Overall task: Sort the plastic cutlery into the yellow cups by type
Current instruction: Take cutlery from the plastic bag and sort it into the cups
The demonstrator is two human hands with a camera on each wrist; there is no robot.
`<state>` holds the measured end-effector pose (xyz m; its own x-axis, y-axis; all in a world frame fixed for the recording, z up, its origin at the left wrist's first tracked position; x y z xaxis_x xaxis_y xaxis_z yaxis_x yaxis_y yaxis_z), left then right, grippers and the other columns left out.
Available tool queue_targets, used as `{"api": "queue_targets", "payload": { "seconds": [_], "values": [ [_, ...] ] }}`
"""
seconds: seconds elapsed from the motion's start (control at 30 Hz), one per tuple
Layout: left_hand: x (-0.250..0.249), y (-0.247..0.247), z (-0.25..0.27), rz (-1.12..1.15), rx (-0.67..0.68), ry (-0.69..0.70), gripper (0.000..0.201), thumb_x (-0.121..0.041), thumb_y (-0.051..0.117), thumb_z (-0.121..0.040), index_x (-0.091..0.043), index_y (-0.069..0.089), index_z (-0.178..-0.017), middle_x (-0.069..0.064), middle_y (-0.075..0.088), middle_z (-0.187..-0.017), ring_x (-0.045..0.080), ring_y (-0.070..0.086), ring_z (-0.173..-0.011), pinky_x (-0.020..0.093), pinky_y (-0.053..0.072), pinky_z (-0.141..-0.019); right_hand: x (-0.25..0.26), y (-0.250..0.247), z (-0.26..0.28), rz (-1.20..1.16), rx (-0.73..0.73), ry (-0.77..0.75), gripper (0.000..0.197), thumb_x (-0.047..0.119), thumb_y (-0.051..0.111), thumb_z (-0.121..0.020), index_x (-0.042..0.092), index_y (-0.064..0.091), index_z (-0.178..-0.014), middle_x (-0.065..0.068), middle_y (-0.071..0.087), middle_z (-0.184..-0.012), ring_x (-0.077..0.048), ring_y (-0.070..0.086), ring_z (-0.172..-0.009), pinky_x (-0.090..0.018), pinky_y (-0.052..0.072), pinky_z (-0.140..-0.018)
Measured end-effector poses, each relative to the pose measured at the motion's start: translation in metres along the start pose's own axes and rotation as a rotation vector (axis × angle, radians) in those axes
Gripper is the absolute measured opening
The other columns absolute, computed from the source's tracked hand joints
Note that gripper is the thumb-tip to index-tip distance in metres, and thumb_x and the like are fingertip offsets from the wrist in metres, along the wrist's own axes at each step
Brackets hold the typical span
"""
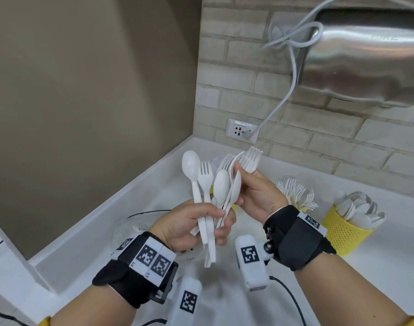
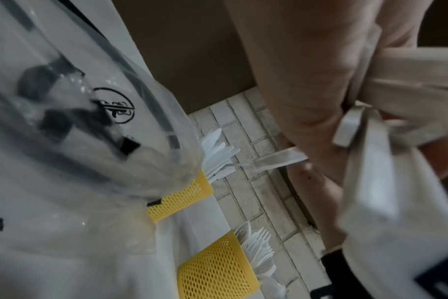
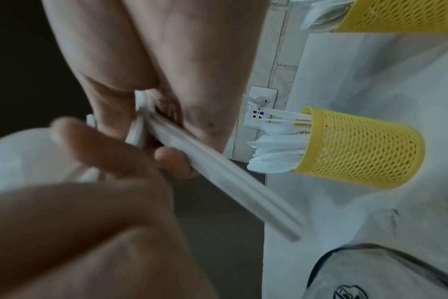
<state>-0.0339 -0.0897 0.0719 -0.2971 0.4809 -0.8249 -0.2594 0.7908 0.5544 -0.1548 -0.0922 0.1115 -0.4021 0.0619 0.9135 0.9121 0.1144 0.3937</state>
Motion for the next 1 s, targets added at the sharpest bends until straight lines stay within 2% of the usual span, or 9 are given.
{"api": "queue_targets", "payload": {
  "seconds": [0.17,0.23,0.33,0.47,0.53,0.7,0.83,0.93,1.0],
  "values": [
    [-0.004,-0.003,0.002,-0.039,-0.066,0.009,0.042,-0.014,0.064,-0.077,-0.007,0.051,-0.116,0.002,0.057,-0.069,0.009,0.046,-0.050,0.023,0.043,-0.053,0.001,-0.002,-0.004,0.019,-0.074,-0.033,0.025,0.029,0.042,-0.092,0.011,0.056,-0.082,0.004,0.059,-0.052,-0.007,0.049,-0.041,-0.020,0.035,-0.042],
    [-0.004,-0.005,0.004,-0.059,-0.092,0.010,0.031,-0.015,0.065,-0.078,-0.007,0.056,-0.106,0.004,0.058,-0.070,0.010,0.044,-0.048,0.023,0.042,-0.052,0.004,-0.006,-0.009,-0.018,-0.067,-0.056,0.026,0.032,0.049,-0.083,0.010,0.059,-0.091,-0.002,0.068,-0.072,-0.012,0.063,-0.065,-0.025,0.051,-0.059],
    [-0.002,-0.007,0.008,-0.101,-0.129,0.017,0.009,-0.016,0.064,-0.080,-0.010,0.061,-0.087,0.006,0.061,-0.071,0.010,0.044,-0.046,0.023,0.043,-0.051,0.014,-0.014,-0.014,-0.086,-0.076,-0.114,0.025,0.030,0.047,-0.086,0.008,0.055,-0.093,-0.007,0.064,-0.083,-0.019,0.061,-0.083,-0.032,0.051,-0.082],
    [-0.001,-0.009,0.008,-0.137,-0.192,0.036,0.009,-0.011,0.050,-0.085,-0.006,0.057,-0.085,0.007,0.063,-0.072,0.010,0.042,-0.044,0.023,0.043,-0.050,0.025,-0.015,-0.014,-0.059,-0.107,-0.168,0.030,0.026,0.036,-0.097,0.011,0.055,-0.078,0.001,0.065,-0.063,-0.012,0.062,-0.062,-0.025,0.054,-0.066],
    [-0.002,-0.009,0.008,-0.165,-0.203,0.036,0.011,-0.011,0.047,-0.085,-0.004,0.055,-0.087,0.007,0.064,-0.071,0.010,0.042,-0.043,0.023,0.041,-0.049,0.031,-0.017,-0.014,-0.063,-0.166,-0.234,0.032,0.026,0.036,-0.098,0.012,0.054,-0.077,0.002,0.065,-0.059,-0.013,0.064,-0.060,-0.028,0.054,-0.067],
    [-0.002,-0.017,0.012,-0.215,-0.246,0.022,0.046,-0.012,0.047,-0.086,0.010,0.040,-0.126,0.004,0.060,-0.069,0.009,0.041,-0.044,0.022,0.040,-0.049,0.053,-0.027,-0.011,-0.140,-0.345,-0.409,0.026,0.026,0.038,-0.099,0.019,0.053,-0.079,0.003,0.064,-0.057,-0.012,0.062,-0.055,-0.027,0.056,-0.062],
    [-0.002,-0.023,0.011,-0.339,-0.322,0.012,0.043,-0.017,0.050,-0.084,0.015,0.047,-0.112,0.000,0.054,-0.064,0.010,0.041,-0.045,0.022,0.042,-0.049,0.072,-0.027,-0.011,-0.014,-0.373,-0.629,0.016,0.021,0.047,-0.096,0.020,0.046,-0.080,0.008,0.045,-0.049,-0.009,0.043,-0.043,-0.023,0.043,-0.046],
    [-0.001,-0.023,0.009,-0.378,-0.394,0.020,0.014,-0.016,0.049,-0.088,-0.005,0.055,-0.095,0.000,0.055,-0.063,0.012,0.045,-0.045,0.025,0.045,-0.050,0.070,-0.022,-0.010,0.183,-0.384,-0.591,0.007,0.017,0.052,-0.094,0.015,0.047,-0.089,0.010,0.045,-0.047,-0.008,0.044,-0.039,-0.022,0.045,-0.043],
    [-0.001,-0.018,0.005,-0.422,-0.440,0.028,0.012,-0.010,0.044,-0.095,-0.007,0.052,-0.087,0.000,0.056,-0.063,0.013,0.046,-0.045,0.026,0.045,-0.049,0.060,-0.020,-0.009,0.288,-0.422,-0.531,0.009,0.014,0.052,-0.093,0.008,0.048,-0.099,0.007,0.049,-0.049,-0.009,0.047,-0.038,-0.023,0.048,-0.043]
  ]
}}
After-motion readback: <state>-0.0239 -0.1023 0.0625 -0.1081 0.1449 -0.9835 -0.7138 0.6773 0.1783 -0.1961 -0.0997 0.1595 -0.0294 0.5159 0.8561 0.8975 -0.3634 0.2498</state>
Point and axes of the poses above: each hand's wrist, its own z-axis away from the middle knuckle, its own y-axis out of the palm, x = y × z, the point moved 3 cm from there along -z, towards the middle knuckle
